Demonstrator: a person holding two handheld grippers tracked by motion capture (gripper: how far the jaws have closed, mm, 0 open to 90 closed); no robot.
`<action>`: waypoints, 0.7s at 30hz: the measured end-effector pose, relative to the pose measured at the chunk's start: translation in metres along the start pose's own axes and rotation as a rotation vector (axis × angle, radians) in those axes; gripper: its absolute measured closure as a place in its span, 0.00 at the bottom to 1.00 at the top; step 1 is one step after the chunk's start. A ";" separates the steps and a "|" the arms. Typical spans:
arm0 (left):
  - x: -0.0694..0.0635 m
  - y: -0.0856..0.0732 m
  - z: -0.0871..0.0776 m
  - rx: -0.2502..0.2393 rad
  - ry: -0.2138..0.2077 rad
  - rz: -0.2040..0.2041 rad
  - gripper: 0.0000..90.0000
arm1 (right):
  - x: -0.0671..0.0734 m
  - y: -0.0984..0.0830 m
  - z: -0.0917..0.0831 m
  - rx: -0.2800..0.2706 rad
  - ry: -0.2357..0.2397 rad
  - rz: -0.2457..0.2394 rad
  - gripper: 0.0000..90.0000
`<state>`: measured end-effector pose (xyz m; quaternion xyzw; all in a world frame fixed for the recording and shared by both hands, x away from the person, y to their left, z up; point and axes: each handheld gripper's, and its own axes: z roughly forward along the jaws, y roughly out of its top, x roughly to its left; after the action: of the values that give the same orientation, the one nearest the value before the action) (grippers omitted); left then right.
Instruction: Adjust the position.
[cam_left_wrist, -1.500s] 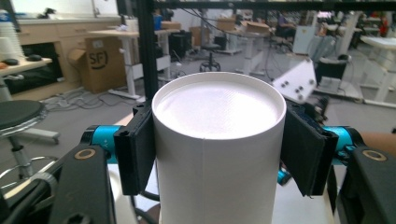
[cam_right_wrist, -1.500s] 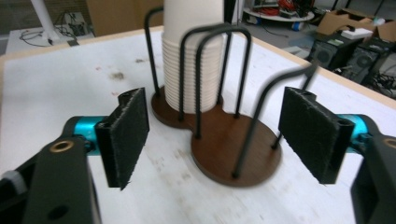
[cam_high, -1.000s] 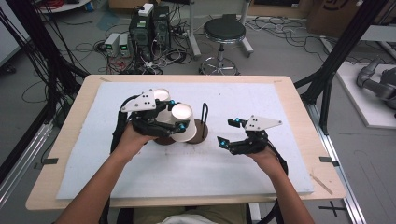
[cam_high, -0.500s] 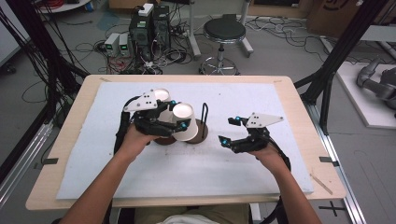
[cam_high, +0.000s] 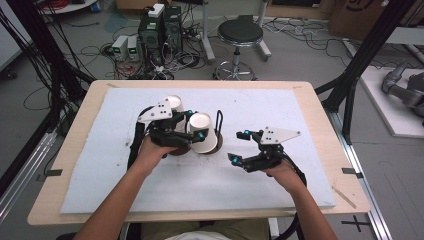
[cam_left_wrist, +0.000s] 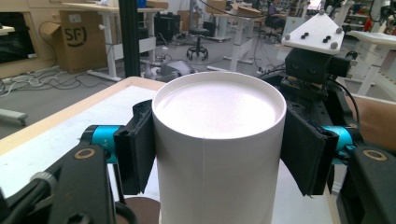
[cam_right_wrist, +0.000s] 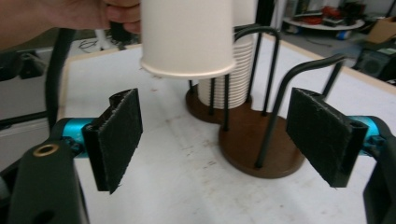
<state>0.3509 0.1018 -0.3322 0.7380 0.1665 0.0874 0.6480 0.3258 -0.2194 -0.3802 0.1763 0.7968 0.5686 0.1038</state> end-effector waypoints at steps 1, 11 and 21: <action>0.000 0.000 0.001 -0.003 -0.002 -0.004 0.37 | 0.000 0.000 0.000 0.000 0.000 0.000 0.21; -0.005 -0.002 0.018 0.036 -0.063 0.016 0.37 | 0.001 0.001 0.000 -0.024 0.034 0.009 0.21; -0.022 -0.001 0.030 0.051 -0.159 0.050 0.37 | 0.008 0.001 0.005 -0.021 0.102 -0.005 0.21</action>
<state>0.3404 0.0666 -0.3359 0.7628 0.0984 0.0404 0.6378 0.3205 -0.2118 -0.3808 0.1439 0.7954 0.5850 0.0662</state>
